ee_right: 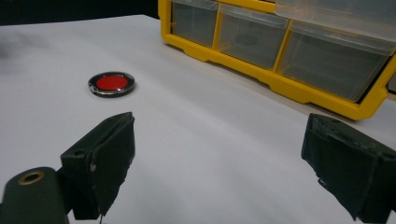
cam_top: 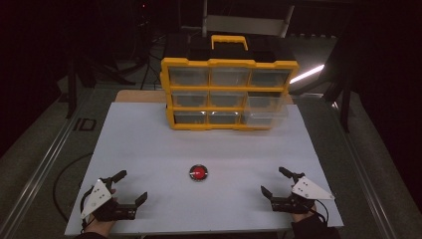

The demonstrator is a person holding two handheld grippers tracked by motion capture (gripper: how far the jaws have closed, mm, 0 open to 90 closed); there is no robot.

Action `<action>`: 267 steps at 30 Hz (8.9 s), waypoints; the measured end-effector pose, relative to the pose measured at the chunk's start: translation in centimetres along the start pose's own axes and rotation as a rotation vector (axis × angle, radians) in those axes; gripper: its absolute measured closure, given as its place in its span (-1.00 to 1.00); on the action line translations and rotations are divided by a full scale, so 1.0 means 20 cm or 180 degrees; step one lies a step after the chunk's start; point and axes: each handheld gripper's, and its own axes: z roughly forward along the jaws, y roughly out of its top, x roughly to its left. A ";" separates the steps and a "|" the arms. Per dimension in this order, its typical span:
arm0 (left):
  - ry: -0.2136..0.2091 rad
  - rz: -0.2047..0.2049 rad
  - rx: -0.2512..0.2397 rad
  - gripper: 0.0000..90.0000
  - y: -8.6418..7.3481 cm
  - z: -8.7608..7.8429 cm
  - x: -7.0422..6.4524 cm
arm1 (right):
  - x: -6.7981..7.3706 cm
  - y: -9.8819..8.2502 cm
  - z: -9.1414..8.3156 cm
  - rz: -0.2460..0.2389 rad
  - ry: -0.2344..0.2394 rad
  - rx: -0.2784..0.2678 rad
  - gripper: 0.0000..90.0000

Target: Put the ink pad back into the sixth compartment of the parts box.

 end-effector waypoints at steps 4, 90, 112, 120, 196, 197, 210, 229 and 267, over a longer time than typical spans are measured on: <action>0.0019 -0.0031 0.0008 -1.00 0.00 0.00 0.00 | 0.00 -0.01 0.00 0.0001 0.0010 0.0004 -0.78; -0.0473 0.0317 0.0203 -1.00 0.67 0.30 -0.21 | 0.01 0.02 -0.02 0.0076 -0.0084 -0.0098 -0.78; -0.0779 0.0383 0.0658 -1.00 0.42 0.67 -0.26 | 0.02 0.03 -0.02 0.0051 -0.0035 -0.0108 -0.78; -0.0886 0.0468 0.0946 -1.00 0.32 0.76 -0.27 | 0.02 0.02 -0.01 0.0055 -0.0015 -0.0097 -0.78; -0.1459 0.0941 0.2367 -0.32 0.41 1.04 -0.33 | 0.02 0.01 -0.01 0.0086 0.0057 -0.0063 -0.78; -0.1490 0.0935 0.2352 -0.32 0.42 1.04 -0.33 | 0.02 0.01 -0.01 0.0089 0.0059 -0.0065 -0.78; -0.1749 0.0942 0.2118 -0.32 0.65 1.05 -0.36 | 0.01 0.01 -0.02 0.0085 0.0052 -0.0103 -0.78; -0.1904 0.1141 0.1873 -0.32 0.98 1.10 -0.45 | 0.01 0.02 -0.02 0.0097 0.0057 -0.0116 -0.78; -0.1746 0.1198 0.1477 -0.32 1.41 1.38 -0.50 | 0.01 0.02 -0.02 0.0129 0.0072 -0.0130 -0.78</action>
